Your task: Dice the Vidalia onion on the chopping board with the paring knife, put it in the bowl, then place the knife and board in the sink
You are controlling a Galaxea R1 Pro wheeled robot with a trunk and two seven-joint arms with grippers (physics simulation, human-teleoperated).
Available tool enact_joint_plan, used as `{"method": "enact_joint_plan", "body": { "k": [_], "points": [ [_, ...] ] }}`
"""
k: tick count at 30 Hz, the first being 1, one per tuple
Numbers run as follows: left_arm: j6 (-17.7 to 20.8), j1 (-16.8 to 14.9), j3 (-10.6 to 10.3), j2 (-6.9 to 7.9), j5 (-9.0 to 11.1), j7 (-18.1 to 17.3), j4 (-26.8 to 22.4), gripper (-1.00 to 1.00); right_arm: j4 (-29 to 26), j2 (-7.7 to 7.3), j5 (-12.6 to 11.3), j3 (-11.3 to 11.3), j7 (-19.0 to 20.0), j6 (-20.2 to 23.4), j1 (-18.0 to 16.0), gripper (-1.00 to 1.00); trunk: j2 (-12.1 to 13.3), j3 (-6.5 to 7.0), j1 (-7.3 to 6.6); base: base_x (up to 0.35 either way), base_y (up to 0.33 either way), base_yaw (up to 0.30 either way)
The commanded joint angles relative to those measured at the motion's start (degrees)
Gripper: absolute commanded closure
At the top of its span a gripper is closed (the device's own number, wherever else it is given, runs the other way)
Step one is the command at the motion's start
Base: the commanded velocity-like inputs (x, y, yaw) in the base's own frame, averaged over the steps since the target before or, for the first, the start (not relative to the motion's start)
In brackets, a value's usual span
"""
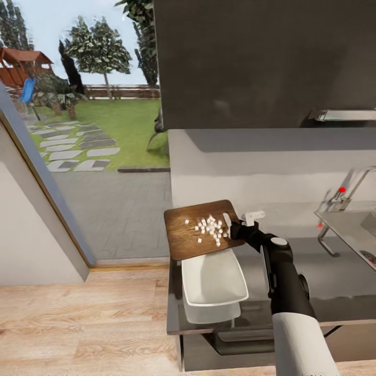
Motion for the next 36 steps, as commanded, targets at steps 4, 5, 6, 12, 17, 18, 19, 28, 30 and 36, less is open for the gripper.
{"method": "enact_joint_plan", "body": {
  "k": [4, 5, 6, 12, 17, 18, 19, 28, 30, 36],
  "points": [
    [-0.1, 0.0, -0.5, 0.08, 0.6, 0.2, -0.1, -1.0, 2.7, 0.08, 0.6, -0.3, 0.6, -4.4, -0.1, 1.0, -0.1, -0.11, 0.04, -0.004, 0.0, 0.0],
    [-0.1, 0.0, -0.5, 0.08, 0.6, 0.2, -0.1, -1.0, 2.9, 0.08, 0.6, -0.3, 0.6, -4.6, -0.1, 1.0, -0.1, -0.11, 0.04, 0.0, 0.0, 0.0],
    [-0.1, 0.0, -0.5, 0.08, 0.6, 0.2, -0.1, -1.0, 3.1, 0.08, 0.6, -0.3, 0.6, -4.7, -0.1, 1.0, -0.1, -0.11, 0.04, 0.0, 0.0, 0.0],
    [-0.1, 0.0, -0.5, 0.08, 0.6, 0.2, -0.1, -1.0, 4.3, 0.08, 0.6, -0.4, 0.6, -6.6, -0.1, 1.0, -0.1, -0.11, 0.04, 0.0, 0.0, 0.0],
    [-0.1, 0.0, -0.5, 0.08, 0.6, 0.2, -0.1, -1.0, 5.2, 0.08, 0.6, -0.4, 0.6, -7.7, -0.1, 1.0, -0.1, -0.11, 0.04, 0.0, 0.0, 0.0],
    [-0.1, 0.0, -0.5, 0.08, 0.6, 0.2, -0.1, -1.0, 5.3, 0.08, 0.6, -0.4, 0.6, -7.7, -0.1, 1.0, -0.1, -0.11, 0.04, 0.0, 0.0, 0.0],
    [-0.1, 0.0, -0.5, 0.08, 0.6, 0.2, -0.1, -1.0, 5.3, 0.08, 0.6, -0.3, 0.6, -7.8, -0.1, 1.0, -0.1, -0.11, 0.04, 0.0, 0.0, 0.0],
    [0.0, 0.0, -0.5, 0.08, 0.6, 0.2, -0.1, -1.0, 6.8, 0.08, 0.6, -0.4, 0.7, -11.4, -0.1, 1.0, -0.1, -0.11, 0.04, 0.0, 0.0, 0.0],
    [0.0, 0.0, -0.5, 0.08, 0.6, 0.2, -0.1, -1.0, 7.1, 0.08, 0.6, -0.4, 0.7, -11.6, -0.1, 1.0, -0.1, -0.11, 0.04, 0.0, 0.0, 0.0],
    [0.0, 0.0, -0.5, 0.08, 0.6, 0.2, -0.1, -1.0, 8.0, 0.08, 0.5, -0.4, 0.9, -14.2, -0.1, 1.0, -0.1, -0.11, 0.04, 0.0, 0.0, 0.0]
  ]
}}
